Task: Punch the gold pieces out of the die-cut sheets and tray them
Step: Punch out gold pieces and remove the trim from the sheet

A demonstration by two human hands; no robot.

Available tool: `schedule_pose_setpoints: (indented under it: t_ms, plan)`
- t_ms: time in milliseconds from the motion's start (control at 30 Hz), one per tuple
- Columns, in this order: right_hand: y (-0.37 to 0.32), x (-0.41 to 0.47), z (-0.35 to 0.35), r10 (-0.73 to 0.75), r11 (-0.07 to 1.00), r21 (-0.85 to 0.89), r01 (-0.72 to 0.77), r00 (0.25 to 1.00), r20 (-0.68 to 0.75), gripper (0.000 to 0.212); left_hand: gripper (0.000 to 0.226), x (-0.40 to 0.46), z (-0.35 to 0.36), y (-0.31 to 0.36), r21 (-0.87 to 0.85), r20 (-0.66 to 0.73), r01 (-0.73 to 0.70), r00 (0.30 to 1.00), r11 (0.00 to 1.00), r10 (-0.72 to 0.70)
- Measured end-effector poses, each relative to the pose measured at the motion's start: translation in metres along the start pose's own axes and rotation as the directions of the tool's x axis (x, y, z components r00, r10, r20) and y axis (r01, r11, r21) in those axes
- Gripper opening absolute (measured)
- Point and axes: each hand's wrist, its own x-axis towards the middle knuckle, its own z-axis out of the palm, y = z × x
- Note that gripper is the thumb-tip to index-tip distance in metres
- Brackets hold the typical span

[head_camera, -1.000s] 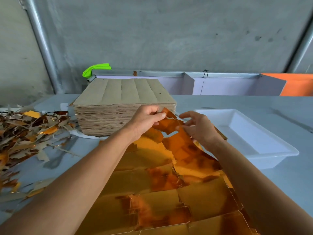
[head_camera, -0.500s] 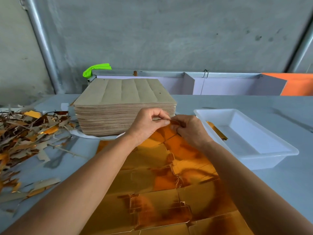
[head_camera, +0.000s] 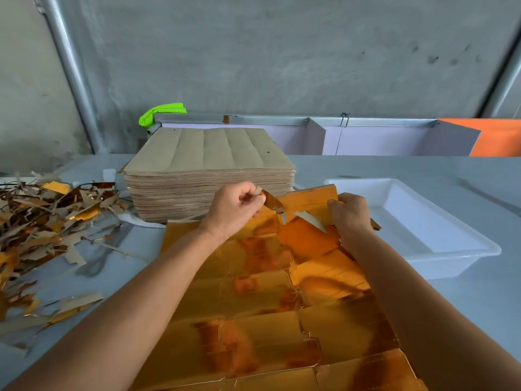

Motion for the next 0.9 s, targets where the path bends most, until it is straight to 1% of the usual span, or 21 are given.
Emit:
schedule_pose_setpoints:
  t_ms: [67,100,167,200,233,267,300,333,367,400,433,500,567,633,667,733,800,833,900]
  plan:
    - [0.001,-0.002,0.000,-0.016,0.998,0.054,0.015,1.000,0.025,0.025,0.034,-0.001,0.001,-0.001,0.050,0.034,0.071,0.997,0.996,-0.072]
    - [0.002,-0.003,0.000,-0.025,0.996,0.087,0.022,0.999,0.037,0.022,0.044,-0.001,0.001,-0.001,0.126,0.059,0.104,0.992,0.987,-0.112]
    - [0.006,-0.003,-0.003,-0.026,0.990,0.138,0.025,1.000,0.001,0.010,0.053,-0.001,0.003,-0.003,0.283,0.097,0.116,0.984,0.952,-0.149]
    - [0.007,-0.003,-0.005,-0.025,0.989,0.144,0.030,0.999,-0.036,0.007,0.055,-0.002,0.004,-0.004,0.298,0.111,0.108,0.983,0.948,-0.147]
    - [0.009,-0.003,-0.008,-0.045,0.991,0.119,0.054,0.996,-0.072,0.009,0.057,-0.004,0.004,-0.004,0.277,0.135,0.100,0.981,0.956,-0.142]
    - [0.012,-0.004,-0.011,-0.089,0.994,0.056,0.095,0.991,-0.099,0.013,0.060,-0.005,0.004,-0.004,0.248,0.174,0.086,0.976,0.965,-0.132]
    - [0.015,-0.004,-0.015,-0.153,0.988,-0.034,0.151,0.982,-0.106,0.025,0.060,-0.006,0.004,-0.003,0.246,0.228,0.069,0.965,0.967,-0.127]
    - [0.019,-0.006,-0.019,-0.225,0.968,-0.132,0.214,0.971,-0.078,0.038,0.059,-0.007,0.004,-0.002,0.283,0.287,0.042,0.950,0.958,-0.127]
    - [0.022,-0.007,-0.022,-0.291,0.936,-0.214,0.281,0.957,-0.017,0.046,0.053,-0.008,0.005,-0.002,0.335,0.337,0.003,0.934,0.942,-0.123]
    - [0.024,-0.009,-0.025,-0.334,0.902,-0.268,0.338,0.941,0.060,0.048,0.044,-0.009,0.005,-0.002,0.380,0.366,-0.046,0.925,0.924,-0.104]
    - [0.024,-0.013,-0.026,-0.355,0.880,-0.287,0.378,0.926,0.133,0.046,0.034,-0.009,0.007,-0.002,0.402,0.379,-0.096,0.923,0.910,-0.070]
    - [0.024,-0.020,-0.029,-0.384,0.859,-0.253,0.446,0.887,0.257,0.041,0.023,-0.009,0.009,-0.004,0.376,0.394,-0.162,0.919,0.912,0.001]
    - [0.019,-0.028,-0.030,-0.400,0.846,-0.201,0.494,0.837,0.373,0.036,0.019,-0.011,0.011,-0.004,0.307,0.409,-0.186,0.911,0.934,0.047]
    - [0.013,-0.033,-0.032,-0.358,0.871,-0.142,0.470,0.807,0.470,0.026,0.019,-0.013,0.011,-0.002,0.233,0.391,-0.185,0.917,0.955,0.082]
    - [0.011,-0.035,-0.033,-0.330,0.888,-0.126,0.443,0.802,0.498,0.021,0.019,-0.014,0.010,-0.002,0.215,0.398,-0.191,0.913,0.958,0.093]
    - [0.009,-0.037,-0.031,-0.288,0.904,-0.137,0.405,0.814,0.505,0.015,0.020,-0.017,0.010,-0.001,0.230,0.474,-0.216,0.876,0.949,0.085]
    - [0.007,-0.040,-0.025,-0.254,0.906,-0.185,0.381,0.839,0.482,0.022,0.019,-0.023,0.014,-0.001,0.238,0.541,-0.217,0.839,0.947,0.056]
    - [0.007,-0.041,-0.022,-0.248,0.894,-0.226,0.386,0.848,0.468,0.024,0.018,-0.026,0.016,-0.001,0.229,0.556,-0.210,0.830,0.951,0.050]
    - [0.008,-0.041,-0.017,-0.245,0.836,-0.345,0.427,0.852,0.462,0.025,0.017,-0.031,0.020,0.002,0.210,0.564,-0.197,0.825,0.958,0.046]
